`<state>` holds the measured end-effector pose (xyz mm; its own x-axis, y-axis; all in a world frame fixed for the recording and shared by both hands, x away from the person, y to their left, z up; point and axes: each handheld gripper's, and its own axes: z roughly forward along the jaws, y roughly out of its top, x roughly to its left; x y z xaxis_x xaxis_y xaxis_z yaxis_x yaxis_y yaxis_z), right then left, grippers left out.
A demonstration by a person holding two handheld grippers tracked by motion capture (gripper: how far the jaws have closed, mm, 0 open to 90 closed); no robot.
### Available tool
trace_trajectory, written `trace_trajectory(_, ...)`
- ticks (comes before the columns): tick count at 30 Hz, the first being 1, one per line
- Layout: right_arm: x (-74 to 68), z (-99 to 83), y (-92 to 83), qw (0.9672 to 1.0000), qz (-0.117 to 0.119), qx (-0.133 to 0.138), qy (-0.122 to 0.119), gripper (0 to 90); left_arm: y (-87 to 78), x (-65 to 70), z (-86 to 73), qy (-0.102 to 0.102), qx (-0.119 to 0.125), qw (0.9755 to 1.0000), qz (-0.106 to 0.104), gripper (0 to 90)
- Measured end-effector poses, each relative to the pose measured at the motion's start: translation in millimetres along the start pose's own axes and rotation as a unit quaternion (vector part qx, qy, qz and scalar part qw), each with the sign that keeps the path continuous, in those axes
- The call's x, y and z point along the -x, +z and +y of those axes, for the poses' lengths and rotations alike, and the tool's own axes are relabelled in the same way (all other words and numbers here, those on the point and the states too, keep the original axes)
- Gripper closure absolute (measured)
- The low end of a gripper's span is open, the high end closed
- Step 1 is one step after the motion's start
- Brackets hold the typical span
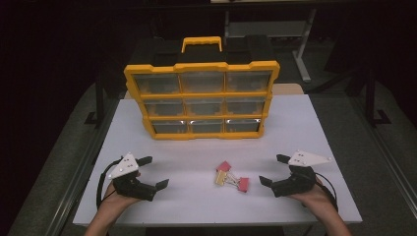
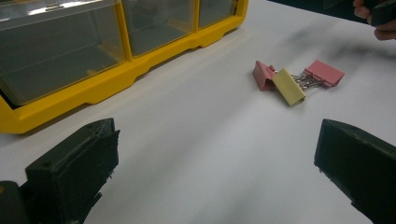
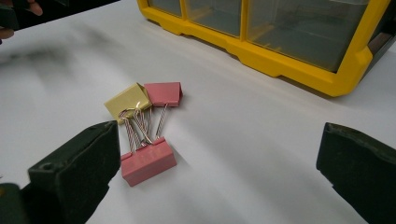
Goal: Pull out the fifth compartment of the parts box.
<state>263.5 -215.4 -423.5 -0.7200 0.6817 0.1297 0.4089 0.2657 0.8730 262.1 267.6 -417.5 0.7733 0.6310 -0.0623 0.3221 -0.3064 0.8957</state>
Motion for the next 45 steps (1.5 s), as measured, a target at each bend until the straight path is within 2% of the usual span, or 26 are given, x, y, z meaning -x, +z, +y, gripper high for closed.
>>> trace_trajectory(3, 0.4, -0.9, -1.1, 1.0, -0.004, 0.003, -0.003, 0.0, 0.9, 0.5, 1.3, -0.001, 0.006, 1.0, 0.001, 0.0)
trace_trajectory(10, 0.8, -1.5, -1.0, 1.0, -0.002, 0.006, 0.002, 0.0, 1.7, -1.1, 3.7, -0.007, 0.002, 1.0, -0.001, 0.0)
trace_trajectory(13, 1.1, -1.9, 0.0, 1.0, 0.0, 0.002, -0.004, 0.0, 3.2, -0.2, 4.7, 0.003, 0.004, 1.0, 0.0, 0.0)
trace_trajectory(20, 0.0, -2.7, 0.3, 1.0, 0.004, -0.001, 0.005, 0.0, 8.5, -1.0, 7.6, 0.0, 0.004, 0.9999, -0.009, 0.0)
trace_trajectory(24, -0.5, -2.2, 1.2, 0.9999, 0.01, -0.002, 0.008, 0.0, 11.1, 0.2, 10.9, 0.009, 0.003, 0.9999, -0.008, 0.0)
trace_trajectory(32, -3.2, 0.2, 2.5, 0.9998, 0.018, -0.008, 0.002, 0.0, 16.9, 1.7, 16.6, 0.004, 0.003, 0.9999, -0.013, 0.0)
trace_trajectory(35, -2.3, 1.4, 2.2, 0.9999, 0.015, -0.005, 0.004, 0.0, 19.9, 2.2, 18.1, 0.002, 0.005, 0.9999, -0.015, 0.0)
trace_trajectory(41, -0.8, 3.4, 3.5, 0.9999, 0.015, -0.003, 0.004, 0.0, 23.5, 4.9, 20.1, 0.01, 0.003, 0.9998, -0.016, 0.0)
trace_trajectory(45, 1.1, 4.0, 3.8, 1.0, 0.003, 0.002, 0.003, 0.0, 26.2, 5.9, 22.2, 0.012, 0.007, 0.9997, -0.02, 0.0)
